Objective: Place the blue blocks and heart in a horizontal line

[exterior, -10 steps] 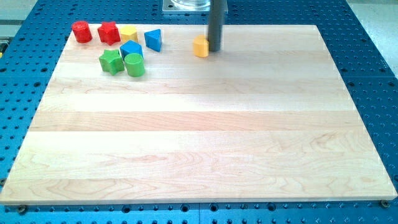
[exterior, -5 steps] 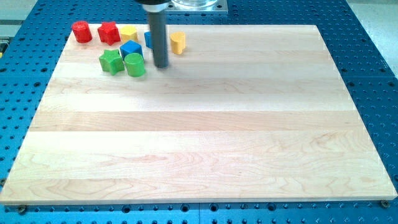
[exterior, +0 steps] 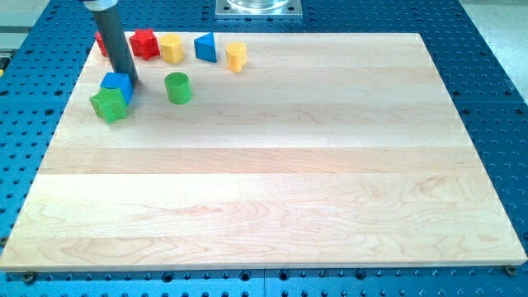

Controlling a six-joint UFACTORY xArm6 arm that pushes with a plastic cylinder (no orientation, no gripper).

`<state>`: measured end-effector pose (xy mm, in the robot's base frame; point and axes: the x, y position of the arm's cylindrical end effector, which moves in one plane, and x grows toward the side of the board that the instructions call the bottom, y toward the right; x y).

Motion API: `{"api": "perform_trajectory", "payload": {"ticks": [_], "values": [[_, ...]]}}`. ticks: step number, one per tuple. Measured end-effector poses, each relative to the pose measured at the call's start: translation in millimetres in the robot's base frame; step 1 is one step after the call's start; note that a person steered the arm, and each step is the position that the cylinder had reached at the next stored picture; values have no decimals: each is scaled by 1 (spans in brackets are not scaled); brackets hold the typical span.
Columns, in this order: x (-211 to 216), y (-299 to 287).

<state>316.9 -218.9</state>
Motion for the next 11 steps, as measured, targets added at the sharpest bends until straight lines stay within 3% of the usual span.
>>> {"api": "perform_trajectory", "payload": {"ticks": [1, 2, 3, 4, 5, 6, 8, 9, 10, 11], "values": [[-14, -14], [38, -58], [36, -2], [18, 96], [-2, 129], [-12, 118], [-39, 203], [20, 143], [53, 17], [0, 15]]}}
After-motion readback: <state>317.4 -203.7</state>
